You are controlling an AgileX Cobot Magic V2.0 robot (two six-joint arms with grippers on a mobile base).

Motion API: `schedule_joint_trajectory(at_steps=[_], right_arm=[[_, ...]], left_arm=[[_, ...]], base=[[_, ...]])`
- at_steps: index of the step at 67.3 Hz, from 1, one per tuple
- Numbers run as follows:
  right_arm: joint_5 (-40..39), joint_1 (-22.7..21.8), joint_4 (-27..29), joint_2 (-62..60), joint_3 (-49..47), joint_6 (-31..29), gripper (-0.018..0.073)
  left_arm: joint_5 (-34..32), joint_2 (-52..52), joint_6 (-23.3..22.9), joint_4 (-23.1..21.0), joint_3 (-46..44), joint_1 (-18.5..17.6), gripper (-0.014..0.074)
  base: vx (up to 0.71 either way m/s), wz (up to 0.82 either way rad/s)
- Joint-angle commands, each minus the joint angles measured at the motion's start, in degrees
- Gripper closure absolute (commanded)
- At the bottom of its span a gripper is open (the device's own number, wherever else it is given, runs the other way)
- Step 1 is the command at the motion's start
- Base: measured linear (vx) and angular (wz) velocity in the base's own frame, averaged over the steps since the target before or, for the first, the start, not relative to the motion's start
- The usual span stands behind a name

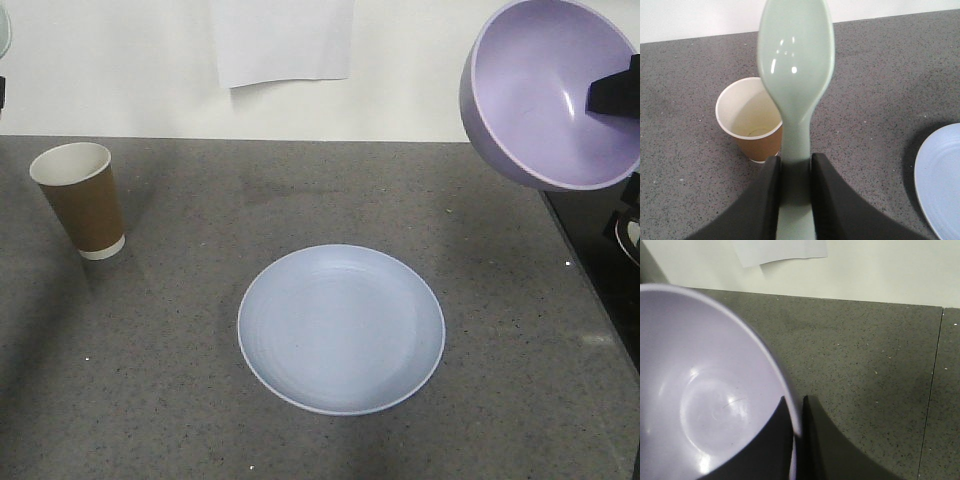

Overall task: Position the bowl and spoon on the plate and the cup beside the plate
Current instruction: 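Drive the base up to the counter, stopping in front of the blue plate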

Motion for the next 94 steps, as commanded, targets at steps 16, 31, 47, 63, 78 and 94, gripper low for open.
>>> schedule_joint_trajectory(at_steps=[16,31,47,63,78,94], right_arm=[[-2.55,-0.14,2.80,-1.32,-1.64,-0.38,0.0565],[-2.55,-0.14,2.80,-1.32,-1.64,-0.38,0.0565],[-2.55,-0.14,2.80,-1.32,-1.64,-0.38,0.0565],[-2.55,-0.14,2.80,-1.32,-1.64,-0.38,0.0565],[-2.55,-0.14,2.80,-1.32,-1.64,-0.38,0.0565],[-2.55,-0.14,2.80,-1.32,-1.64,-0.38,0.0565]], left_arm=[[-3.44,-1.37,0.00,-1.32,-1.51,-0.26,0.0604],[-3.44,-1.37,0.00,-1.32,-1.51,-0.26,0.0604],[-3.44,-1.37,0.00,-1.32,-1.51,-0.26,0.0604],[-3.42,-1.37,0.00,-1.32,-1.51,-0.26,0.0603],[-3.42,-1.37,0.00,-1.32,-1.51,-0.26,0.0603],[-3.42,-1.37,0.00,-1.32,-1.51,-0.26,0.0603]], base=[[0.04,0.01],[0.03,0.00],[0.03,0.01],[0.01,0.02],[0.00,0.00],[0.00,0.00]])
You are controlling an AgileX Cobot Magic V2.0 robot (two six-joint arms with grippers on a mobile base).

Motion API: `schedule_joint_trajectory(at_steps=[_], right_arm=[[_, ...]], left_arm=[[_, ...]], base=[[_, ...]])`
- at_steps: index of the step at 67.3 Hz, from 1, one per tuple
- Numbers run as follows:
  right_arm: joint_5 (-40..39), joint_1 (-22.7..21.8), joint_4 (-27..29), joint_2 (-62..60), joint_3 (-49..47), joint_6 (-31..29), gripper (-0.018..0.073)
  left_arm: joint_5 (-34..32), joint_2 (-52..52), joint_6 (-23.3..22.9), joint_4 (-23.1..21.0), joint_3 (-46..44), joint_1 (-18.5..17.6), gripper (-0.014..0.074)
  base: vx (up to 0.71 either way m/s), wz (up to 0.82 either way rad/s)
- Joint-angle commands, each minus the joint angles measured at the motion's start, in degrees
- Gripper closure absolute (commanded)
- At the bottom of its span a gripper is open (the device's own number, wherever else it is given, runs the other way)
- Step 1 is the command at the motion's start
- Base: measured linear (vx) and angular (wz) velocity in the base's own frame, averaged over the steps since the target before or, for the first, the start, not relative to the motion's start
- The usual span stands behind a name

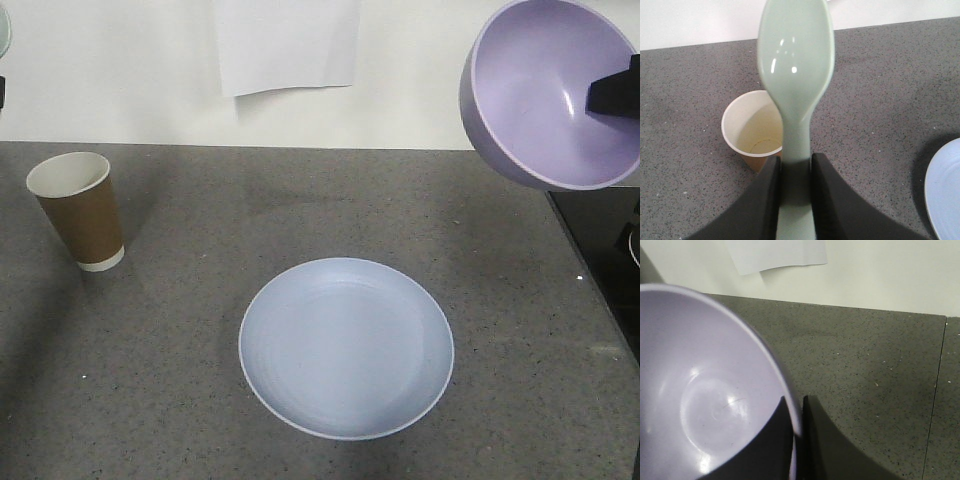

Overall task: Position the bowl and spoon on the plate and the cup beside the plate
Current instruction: 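Drive the base up to the counter, stopping in front of the blue plate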

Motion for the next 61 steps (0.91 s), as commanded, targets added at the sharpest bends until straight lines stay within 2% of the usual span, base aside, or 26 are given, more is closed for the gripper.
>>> schedule_joint_trajectory(at_steps=[1,61], right_arm=[[-2.55,-0.14,2.80,-1.32,-1.64,-0.38,0.0565],[-2.55,-0.14,2.80,-1.32,-1.64,-0.38,0.0565]], left_arm=[[-3.42,-1.37,0.00,-1.32,-1.51,-0.26,0.0603],[-3.42,-1.37,0.00,-1.32,-1.51,-0.26,0.0603]], base=[[0.00,0.00],[0.00,0.00]])
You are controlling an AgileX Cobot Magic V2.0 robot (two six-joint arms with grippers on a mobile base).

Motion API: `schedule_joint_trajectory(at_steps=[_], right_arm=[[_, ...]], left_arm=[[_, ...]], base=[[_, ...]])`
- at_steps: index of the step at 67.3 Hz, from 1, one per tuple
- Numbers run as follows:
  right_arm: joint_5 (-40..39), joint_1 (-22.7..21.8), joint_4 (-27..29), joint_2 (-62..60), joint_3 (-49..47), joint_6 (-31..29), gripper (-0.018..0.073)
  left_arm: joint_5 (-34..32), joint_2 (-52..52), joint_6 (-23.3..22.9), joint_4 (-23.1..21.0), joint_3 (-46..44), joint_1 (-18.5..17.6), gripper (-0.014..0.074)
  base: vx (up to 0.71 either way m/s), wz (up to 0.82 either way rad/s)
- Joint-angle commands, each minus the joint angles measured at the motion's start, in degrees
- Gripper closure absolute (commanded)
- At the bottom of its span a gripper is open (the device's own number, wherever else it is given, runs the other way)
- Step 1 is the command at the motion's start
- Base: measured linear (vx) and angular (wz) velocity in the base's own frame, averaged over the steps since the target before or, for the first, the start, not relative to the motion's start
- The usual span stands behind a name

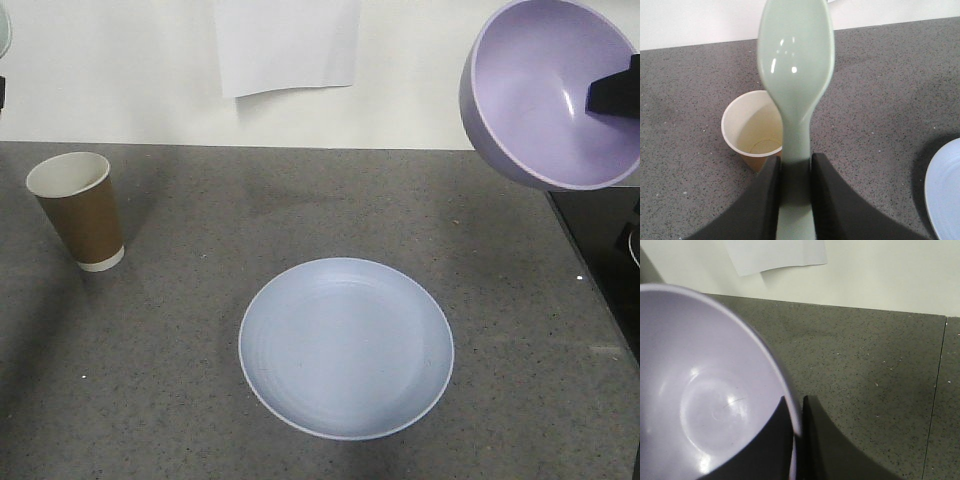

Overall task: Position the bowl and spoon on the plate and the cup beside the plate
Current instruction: 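Drive the base up to the counter, stopping in front of the blue plate, then lower the lavender bowl onto the blue plate with the right gripper and release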

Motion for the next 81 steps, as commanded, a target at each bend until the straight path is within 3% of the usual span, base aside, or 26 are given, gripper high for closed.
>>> schedule_joint_trajectory(at_steps=[1,58,81], right_arm=[[-2.55,-0.14,2.80,-1.32,-1.64,-0.38,0.0565],[-2.55,-0.14,2.80,-1.32,-1.64,-0.38,0.0565],[-3.87,-0.14,3.07,-1.31,-1.64,-0.38,0.0565]], left_arm=[[-3.42,-1.37,0.00,-1.32,-1.51,-0.26,0.0603],[-3.42,-1.37,0.00,-1.32,-1.51,-0.26,0.0603],[-6.84,-1.37,0.28,-0.91,-1.51,-0.26,0.0603]], base=[[0.00,0.00],[0.00,0.00],[0.00,0.00]])
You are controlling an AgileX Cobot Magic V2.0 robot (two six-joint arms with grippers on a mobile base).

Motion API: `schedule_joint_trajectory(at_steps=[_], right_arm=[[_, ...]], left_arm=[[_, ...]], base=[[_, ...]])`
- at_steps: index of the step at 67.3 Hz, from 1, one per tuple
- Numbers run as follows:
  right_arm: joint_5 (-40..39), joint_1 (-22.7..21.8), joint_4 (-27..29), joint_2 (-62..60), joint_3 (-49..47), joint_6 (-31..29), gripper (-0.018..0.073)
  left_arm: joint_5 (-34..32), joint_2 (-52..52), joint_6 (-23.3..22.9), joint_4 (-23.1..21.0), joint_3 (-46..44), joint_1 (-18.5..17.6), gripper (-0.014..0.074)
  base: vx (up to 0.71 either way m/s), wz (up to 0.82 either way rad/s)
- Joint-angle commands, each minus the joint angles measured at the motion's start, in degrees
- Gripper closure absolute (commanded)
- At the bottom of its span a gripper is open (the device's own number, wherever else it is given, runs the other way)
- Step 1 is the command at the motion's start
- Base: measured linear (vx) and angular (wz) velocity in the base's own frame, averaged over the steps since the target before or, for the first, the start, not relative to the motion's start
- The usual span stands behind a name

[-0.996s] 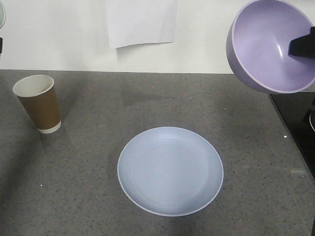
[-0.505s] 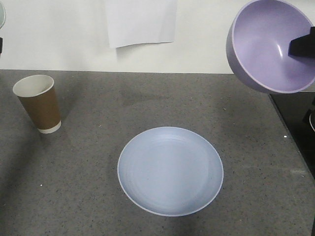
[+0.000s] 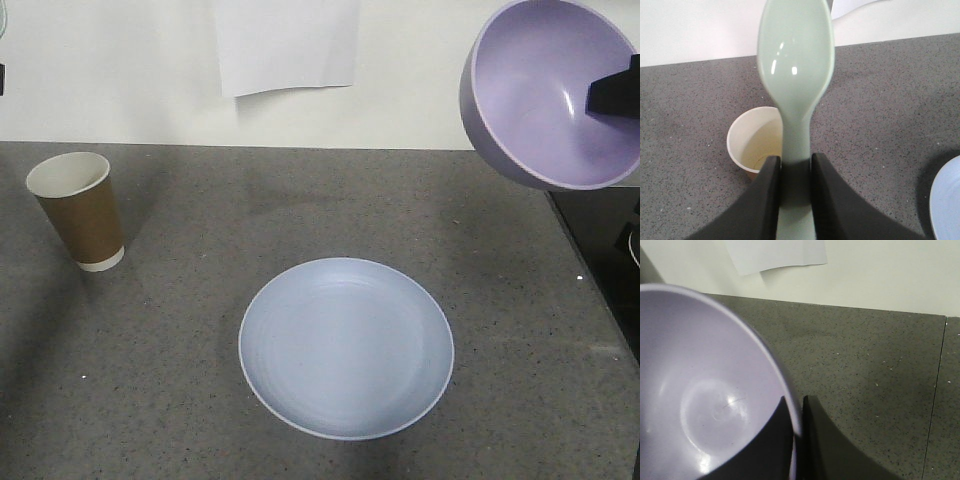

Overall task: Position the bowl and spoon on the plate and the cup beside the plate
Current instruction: 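Lower the lavender bowl onto the blue plate with the right gripper and release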

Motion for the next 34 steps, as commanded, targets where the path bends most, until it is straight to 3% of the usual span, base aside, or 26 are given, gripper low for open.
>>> schedule_joint_trajectory(at_steps=[1,6,10,19,26,34], right_arm=[[-4.24,-0.14,3.23,-1.31,-1.64,-0.38,0.0565],[-6.35,-0.01,5.45,-0.98,-1.64,-1.51,0.0565],[-6.47,0.69,8.69,-0.25,-1.75,-5.97,0.0565],[-0.43,5.87,13.64,4.38,-4.45,-14.50,0.0565],[3.85,12.17,12.28,9.65,-6.57,-16.23,0.0565],[4.22,18.77,6.14,16.28,-6.93,-16.23,0.0565]], left_arm=[[-3.86,-1.37,0.21,-0.91,-1.51,-0.26,0.0603],[-3.86,-1.37,0.21,-0.91,-1.51,-0.26,0.0603],[-3.86,-1.37,0.21,-0.91,-1.51,-0.26,0.0603],[-3.86,-1.37,0.21,-0.91,-1.51,-0.26,0.0603],[-3.86,-1.37,0.21,-0.91,-1.51,-0.26,0.0603],[-3.84,-1.37,0.21,-0.96,-1.51,-0.26,0.0603]], base=[[0.00,0.00],[0.00,0.00],[0.00,0.00],[0.00,0.00],[0.00,0.00],[0.00,0.00]])
